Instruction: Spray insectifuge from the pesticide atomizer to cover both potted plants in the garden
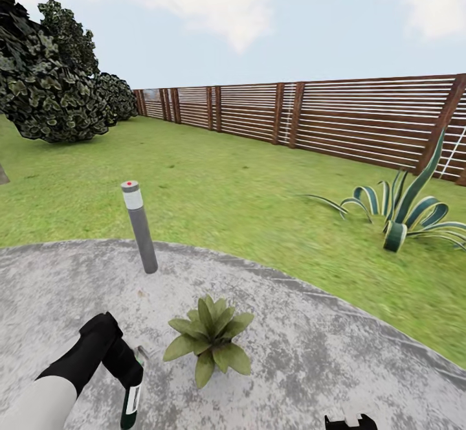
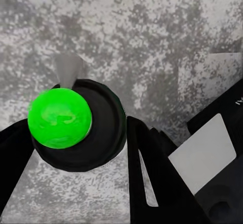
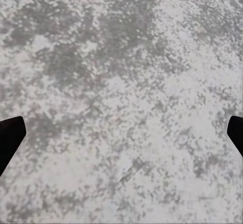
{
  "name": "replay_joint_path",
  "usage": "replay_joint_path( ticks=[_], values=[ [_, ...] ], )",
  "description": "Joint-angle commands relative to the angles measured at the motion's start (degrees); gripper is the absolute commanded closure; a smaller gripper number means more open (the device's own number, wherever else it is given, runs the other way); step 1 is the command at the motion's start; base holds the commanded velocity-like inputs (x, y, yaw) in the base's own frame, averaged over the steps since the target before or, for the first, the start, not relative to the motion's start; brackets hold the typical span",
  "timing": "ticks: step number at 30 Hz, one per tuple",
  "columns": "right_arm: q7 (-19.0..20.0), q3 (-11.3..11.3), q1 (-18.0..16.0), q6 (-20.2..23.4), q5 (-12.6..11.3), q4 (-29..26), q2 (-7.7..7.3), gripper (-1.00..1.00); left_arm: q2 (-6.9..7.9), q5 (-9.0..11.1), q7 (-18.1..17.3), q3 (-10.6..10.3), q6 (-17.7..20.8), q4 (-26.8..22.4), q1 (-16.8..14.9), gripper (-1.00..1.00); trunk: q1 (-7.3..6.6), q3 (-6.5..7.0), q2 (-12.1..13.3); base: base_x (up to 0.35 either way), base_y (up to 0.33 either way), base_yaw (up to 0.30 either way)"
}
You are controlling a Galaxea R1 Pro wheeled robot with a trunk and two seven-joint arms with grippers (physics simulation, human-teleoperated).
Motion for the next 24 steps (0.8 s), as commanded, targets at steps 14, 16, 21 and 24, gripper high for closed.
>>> replay_joint_path(
  ticks=[14,16,21,24],
  values=[
    [-0.2,-0.4,-0.1,-0.2,0.6,0.1,-0.07,-1.0,-0.07,-0.3,-0.4,-0.1,0.2,0.2,0.1,1.0,0.02,-0.06,0.0,0.172,0.025,0.0],
    [-0.2,-0.4,-0.1,-0.2,0.6,0.1,-0.08,-1.0,-0.07,-0.3,-0.4,-0.1,0.2,0.3,0.1,1.0,0.02,-0.06,0.0,0.063,0.009,0.0],
    [-0.2,-0.4,-0.1,-0.2,0.6,0.1,-0.08,-1.0,0.05,-0.3,-0.5,-0.2,-0.1,0.4,0.1,1.0,0.02,-0.06,0.0,0.014,0.002,0.0],
    [-0.2,-0.4,-0.1,-0.2,0.6,0.1,-0.08,-1.0,1.0,-0.3,-0.5,-0.2,-0.9,0.7,0.4,1.0,0.02,-0.06,0.0,0.001,0.0,0.0]
  ],
)
